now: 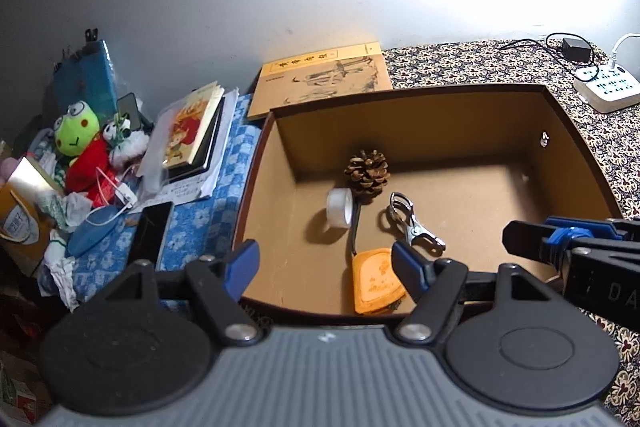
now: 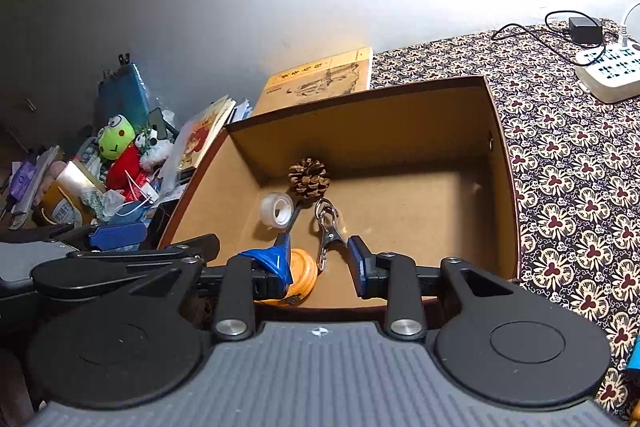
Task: Organize rigid objects
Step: 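Withdraw the right gripper from the box toward the correction tape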
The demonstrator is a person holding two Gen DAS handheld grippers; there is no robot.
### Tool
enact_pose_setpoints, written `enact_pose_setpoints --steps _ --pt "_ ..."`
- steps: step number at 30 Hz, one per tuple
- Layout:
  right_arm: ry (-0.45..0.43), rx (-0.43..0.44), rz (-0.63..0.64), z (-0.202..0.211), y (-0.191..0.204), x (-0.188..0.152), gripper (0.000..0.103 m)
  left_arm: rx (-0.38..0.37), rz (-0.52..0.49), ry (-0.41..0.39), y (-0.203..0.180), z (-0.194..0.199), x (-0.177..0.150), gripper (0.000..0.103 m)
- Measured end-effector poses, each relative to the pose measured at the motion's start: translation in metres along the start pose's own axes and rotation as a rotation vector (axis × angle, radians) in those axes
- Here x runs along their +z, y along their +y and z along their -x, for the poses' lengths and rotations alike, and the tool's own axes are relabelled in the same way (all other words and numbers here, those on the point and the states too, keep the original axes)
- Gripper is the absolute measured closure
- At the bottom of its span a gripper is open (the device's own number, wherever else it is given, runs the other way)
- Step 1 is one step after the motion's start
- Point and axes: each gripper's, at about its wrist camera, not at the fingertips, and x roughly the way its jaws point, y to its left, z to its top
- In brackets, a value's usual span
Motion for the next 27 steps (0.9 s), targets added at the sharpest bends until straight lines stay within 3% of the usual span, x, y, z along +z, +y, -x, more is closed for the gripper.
enact_pose_setpoints --steps 15,27 --pt "-0.026 0.077 0.006 0.022 0.003 -0.026 0.089 0.024 0.051 0.056 -0.005 0.024 -0.03 0.027" --pt "0.019 0.103 0.007 0.026 -0.001 -0.044 0.089 0.032 0.074 0.123 -0.017 0.026 -0.057 0.026"
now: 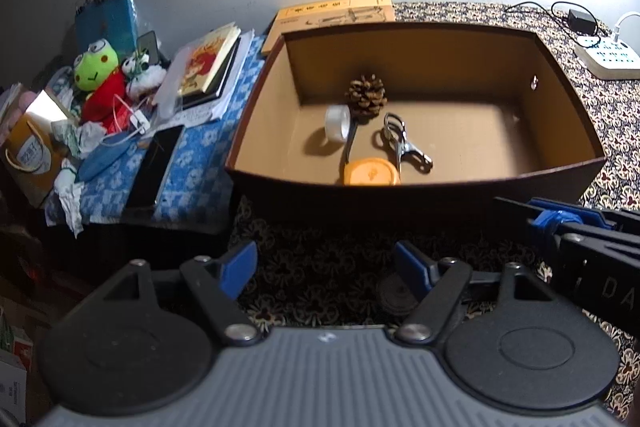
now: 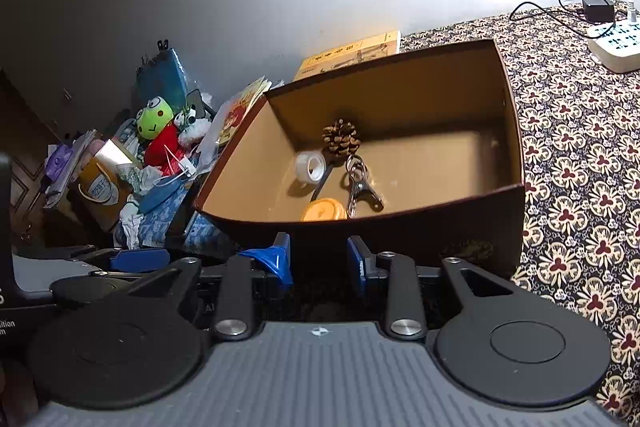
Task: Organize rigid objects
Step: 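Withdraw the right gripper from the box toward the correction tape, then lower the right gripper onto the blue correction tape dispenser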
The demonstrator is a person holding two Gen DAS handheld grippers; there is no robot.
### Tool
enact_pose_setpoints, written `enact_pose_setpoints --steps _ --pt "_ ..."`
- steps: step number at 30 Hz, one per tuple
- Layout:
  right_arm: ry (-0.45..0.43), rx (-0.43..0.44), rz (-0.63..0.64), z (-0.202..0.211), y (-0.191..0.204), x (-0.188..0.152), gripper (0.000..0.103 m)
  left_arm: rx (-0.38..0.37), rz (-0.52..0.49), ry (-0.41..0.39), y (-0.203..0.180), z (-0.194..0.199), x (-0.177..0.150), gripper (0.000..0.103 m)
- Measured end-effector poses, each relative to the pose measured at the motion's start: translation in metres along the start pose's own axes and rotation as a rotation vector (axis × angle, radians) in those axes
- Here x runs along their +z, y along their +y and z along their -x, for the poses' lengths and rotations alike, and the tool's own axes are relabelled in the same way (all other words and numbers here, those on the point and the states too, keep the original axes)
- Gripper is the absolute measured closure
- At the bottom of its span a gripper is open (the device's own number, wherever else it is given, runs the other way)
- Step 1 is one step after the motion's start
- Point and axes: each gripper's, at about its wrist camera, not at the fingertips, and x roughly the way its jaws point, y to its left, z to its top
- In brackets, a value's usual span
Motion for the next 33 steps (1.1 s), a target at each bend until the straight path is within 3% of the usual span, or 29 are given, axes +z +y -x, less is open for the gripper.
enact_pose_setpoints --steps 33 --pt "0.259 -0.016 -0.072 -0.006 -0.025 -0.052 0.088 -0.033 -0.05 0.247 -0.029 -0.037 -0.066 0.025"
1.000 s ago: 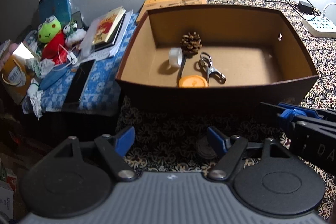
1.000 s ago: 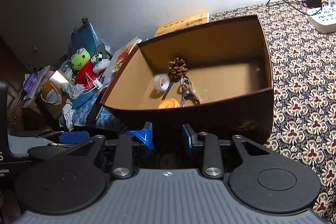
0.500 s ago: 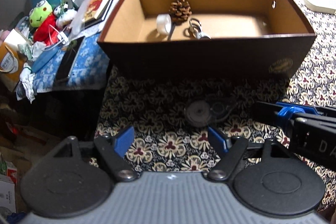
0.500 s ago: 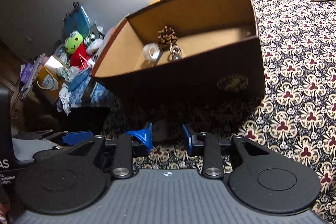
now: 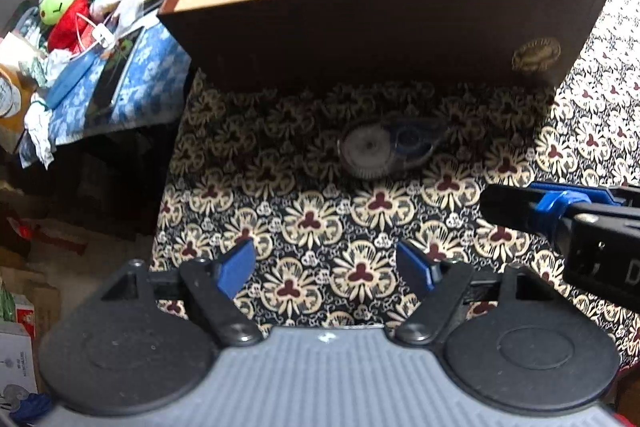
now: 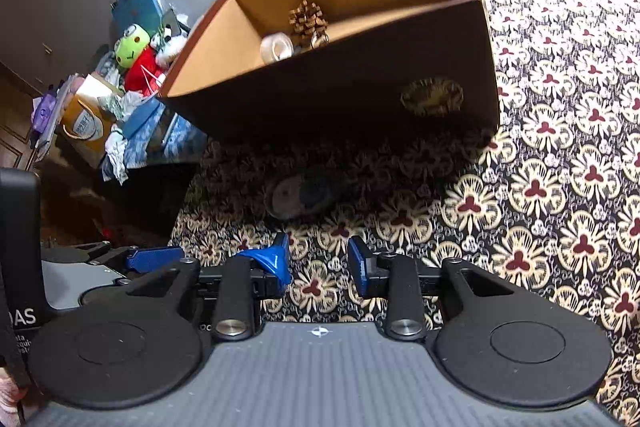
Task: Organize rigid objects
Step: 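Lower the right gripper onto the blue correction tape dispenser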
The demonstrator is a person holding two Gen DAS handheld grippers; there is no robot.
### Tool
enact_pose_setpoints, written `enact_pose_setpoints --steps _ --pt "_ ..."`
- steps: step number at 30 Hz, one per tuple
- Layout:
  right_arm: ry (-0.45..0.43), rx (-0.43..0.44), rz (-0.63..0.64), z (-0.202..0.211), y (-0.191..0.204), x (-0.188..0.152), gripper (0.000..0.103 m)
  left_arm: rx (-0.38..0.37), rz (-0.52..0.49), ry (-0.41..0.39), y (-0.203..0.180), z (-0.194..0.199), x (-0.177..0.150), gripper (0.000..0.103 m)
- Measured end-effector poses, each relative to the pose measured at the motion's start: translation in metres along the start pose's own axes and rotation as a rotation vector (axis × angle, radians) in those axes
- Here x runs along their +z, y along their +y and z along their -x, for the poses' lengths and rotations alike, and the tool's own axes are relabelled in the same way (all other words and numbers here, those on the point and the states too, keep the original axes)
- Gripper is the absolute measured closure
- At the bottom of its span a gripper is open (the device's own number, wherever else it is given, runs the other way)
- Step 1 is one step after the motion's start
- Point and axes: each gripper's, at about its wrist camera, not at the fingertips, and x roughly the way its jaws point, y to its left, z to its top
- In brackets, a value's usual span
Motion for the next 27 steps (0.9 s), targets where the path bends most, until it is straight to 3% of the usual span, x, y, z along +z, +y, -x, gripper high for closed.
enact_pose_setpoints --steps 18,27 --pt "0.12 -0.03 0.036 -0.012 -0.002 -0.004 0.088 -0.009 -0.013 0.063 -0.001 -0.012 -0.007 0.024" --pt "0.133 -0.052 0.046 -0.019 0.0 -0.002 0.088 -0.012 -0.016 0.074 0.002 -0.015 -0.005 0.023"
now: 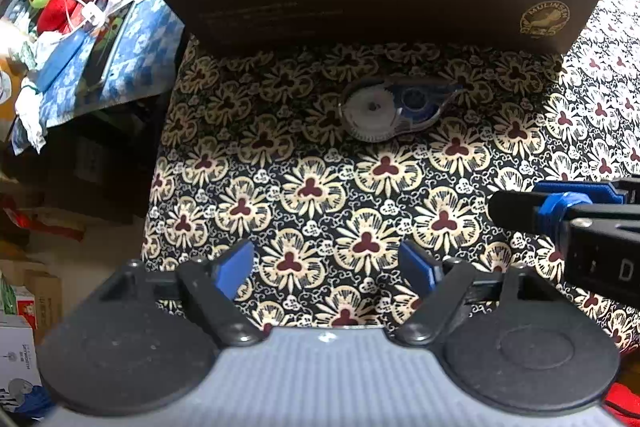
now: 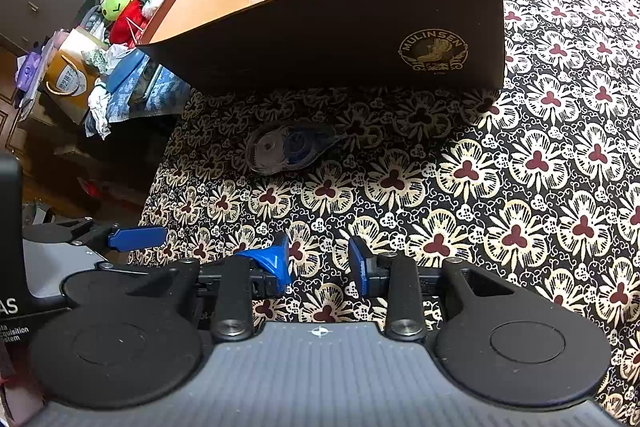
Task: Organize rigid objects
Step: 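Lower the right gripper onto the blue correction tape dispenser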
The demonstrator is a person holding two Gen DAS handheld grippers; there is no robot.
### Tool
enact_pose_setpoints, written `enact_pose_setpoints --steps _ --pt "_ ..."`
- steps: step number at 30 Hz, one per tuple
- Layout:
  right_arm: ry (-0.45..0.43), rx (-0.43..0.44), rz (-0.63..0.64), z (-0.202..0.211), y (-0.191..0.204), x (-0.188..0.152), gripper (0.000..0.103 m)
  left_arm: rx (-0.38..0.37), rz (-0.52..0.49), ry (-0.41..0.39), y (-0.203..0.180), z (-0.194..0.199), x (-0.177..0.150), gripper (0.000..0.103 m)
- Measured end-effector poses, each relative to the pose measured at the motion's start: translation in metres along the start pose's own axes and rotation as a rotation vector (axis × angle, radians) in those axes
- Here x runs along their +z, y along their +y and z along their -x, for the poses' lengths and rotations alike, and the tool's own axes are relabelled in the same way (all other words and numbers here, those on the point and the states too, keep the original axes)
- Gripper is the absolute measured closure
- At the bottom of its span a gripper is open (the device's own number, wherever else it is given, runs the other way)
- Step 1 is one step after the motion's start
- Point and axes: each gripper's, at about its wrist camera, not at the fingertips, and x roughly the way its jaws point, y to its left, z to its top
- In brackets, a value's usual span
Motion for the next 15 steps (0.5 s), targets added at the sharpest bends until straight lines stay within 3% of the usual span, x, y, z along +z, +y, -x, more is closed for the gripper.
enact_pose_setpoints --steps 15 --pt "-0.038 -0.013 -0.026 -0.009 0.01 0.01 0.088 -0.021 -0.016 -0.009 0.017 -0.007 0.011 0.022"
